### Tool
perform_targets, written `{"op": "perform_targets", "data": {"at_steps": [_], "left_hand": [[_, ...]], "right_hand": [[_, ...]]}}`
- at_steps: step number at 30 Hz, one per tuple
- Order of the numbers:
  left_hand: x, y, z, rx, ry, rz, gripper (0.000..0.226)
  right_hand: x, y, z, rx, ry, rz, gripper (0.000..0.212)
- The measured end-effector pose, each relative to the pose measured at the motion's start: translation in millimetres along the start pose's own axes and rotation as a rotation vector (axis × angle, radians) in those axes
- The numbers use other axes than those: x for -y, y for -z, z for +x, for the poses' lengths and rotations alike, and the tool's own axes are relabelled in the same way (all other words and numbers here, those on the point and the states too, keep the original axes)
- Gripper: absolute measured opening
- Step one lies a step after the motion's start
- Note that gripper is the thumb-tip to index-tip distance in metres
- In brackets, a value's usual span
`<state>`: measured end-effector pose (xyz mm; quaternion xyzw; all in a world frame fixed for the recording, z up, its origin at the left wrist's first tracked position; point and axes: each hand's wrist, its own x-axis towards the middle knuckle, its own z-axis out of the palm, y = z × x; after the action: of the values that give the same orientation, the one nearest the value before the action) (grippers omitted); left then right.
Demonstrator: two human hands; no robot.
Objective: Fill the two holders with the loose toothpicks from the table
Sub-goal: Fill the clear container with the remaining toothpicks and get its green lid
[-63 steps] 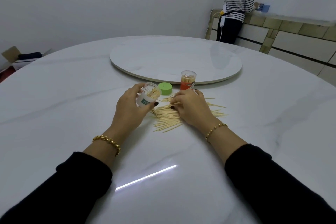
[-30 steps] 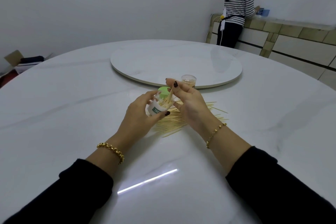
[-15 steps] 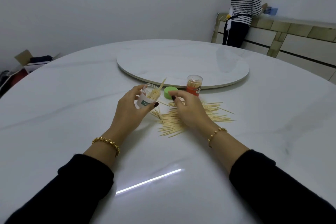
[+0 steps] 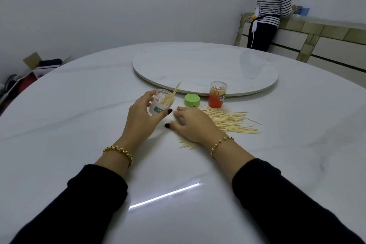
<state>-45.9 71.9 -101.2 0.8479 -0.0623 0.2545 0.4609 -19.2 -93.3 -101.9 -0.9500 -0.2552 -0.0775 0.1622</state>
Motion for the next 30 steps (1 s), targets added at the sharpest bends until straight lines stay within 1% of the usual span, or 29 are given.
{"op": "perform_targets", "data": {"at_steps": [2, 6, 8, 12, 14, 16, 18, 21, 25, 30], "left_hand": [[-0.9, -1.3, -0.3, 0.004, -0.008, 0.012, 0.051], [-3.6, -3.8, -1.5, 0.019, -0.017, 0.028, 0.054], [-4.8, -4.8, -2.6, 0.028, -0.018, 0.027, 0.055], [-7.6, -6.3, -3.9, 0.039, -0.027, 0.029, 0.056], [-8.8, -6.8, -4.7, 0.045, -0.038, 0.028, 0.056], [-9.9, -7.5, -5.6, 0.050, -0.046, 0.025, 0.056], [-10.7, -8.1, -6.6, 0.053, -0.047, 0.021, 0.057], [-11.7, -9.8, -7.5, 0.063, -0.051, 0.026, 0.059], [-13.5, -12.8, -8.2, 0.085, -0.063, 0.034, 0.060], [-14.7, -15.5, -9.2, 0.104, -0.076, 0.046, 0.061]], "right_hand": [[-2.1, 2.1, -3.5, -0.011, -0.021, -0.003, 0.038], [-8.3, 15.4, -12.8, -0.089, -0.033, -0.058, 0.020], [-13.1, 19.7, -16.7, -0.124, -0.045, -0.019, 0.019], [-31.8, 20.8, -17.5, -0.220, -0.077, 0.134, 0.014], [-41.7, 22.1, -16.4, -0.263, -0.075, 0.119, 0.017], [-48.7, 23.5, -15.2, -0.246, -0.078, 0.080, 0.023], [-52.6, 23.8, -14.2, -0.165, -0.098, 0.067, 0.029], [-55.7, 23.5, -13.1, -0.065, -0.111, 0.047, 0.032], [-56.8, 26.7, -14.6, -0.048, -0.112, 0.005, 0.034], [-54.5, 26.9, -26.4, -0.056, -0.093, -0.022, 0.031]]}}
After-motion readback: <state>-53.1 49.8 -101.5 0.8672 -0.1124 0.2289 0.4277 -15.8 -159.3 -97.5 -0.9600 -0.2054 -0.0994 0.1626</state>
